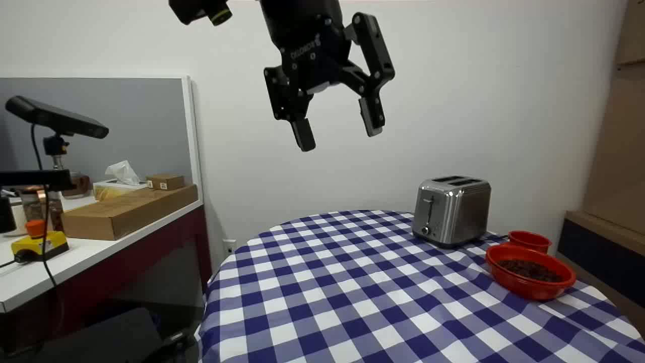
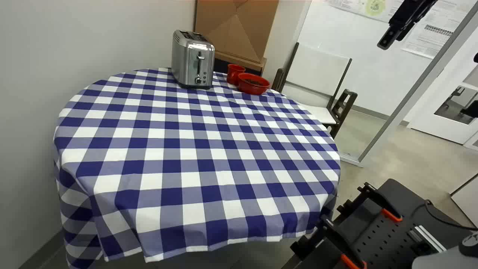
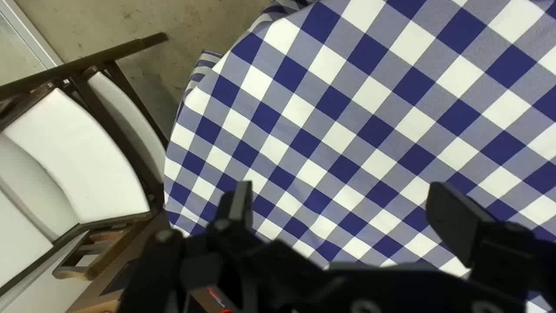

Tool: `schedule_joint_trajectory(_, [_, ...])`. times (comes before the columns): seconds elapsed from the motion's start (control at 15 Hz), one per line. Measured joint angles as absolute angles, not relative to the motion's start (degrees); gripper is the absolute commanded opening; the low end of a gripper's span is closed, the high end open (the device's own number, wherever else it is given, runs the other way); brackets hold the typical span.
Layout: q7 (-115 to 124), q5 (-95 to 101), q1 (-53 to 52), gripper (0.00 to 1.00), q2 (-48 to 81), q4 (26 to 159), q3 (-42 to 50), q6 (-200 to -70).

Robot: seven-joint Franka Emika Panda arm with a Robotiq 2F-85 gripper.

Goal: Push down the switch of the toaster

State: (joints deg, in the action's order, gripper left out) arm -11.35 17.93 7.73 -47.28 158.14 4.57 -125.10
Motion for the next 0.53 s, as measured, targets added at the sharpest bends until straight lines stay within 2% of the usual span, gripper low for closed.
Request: schedule_joint_trajectory(0.53, [-7.3, 17.9, 7.7, 1.0, -44.5, 157.4, 3.4, -127.2])
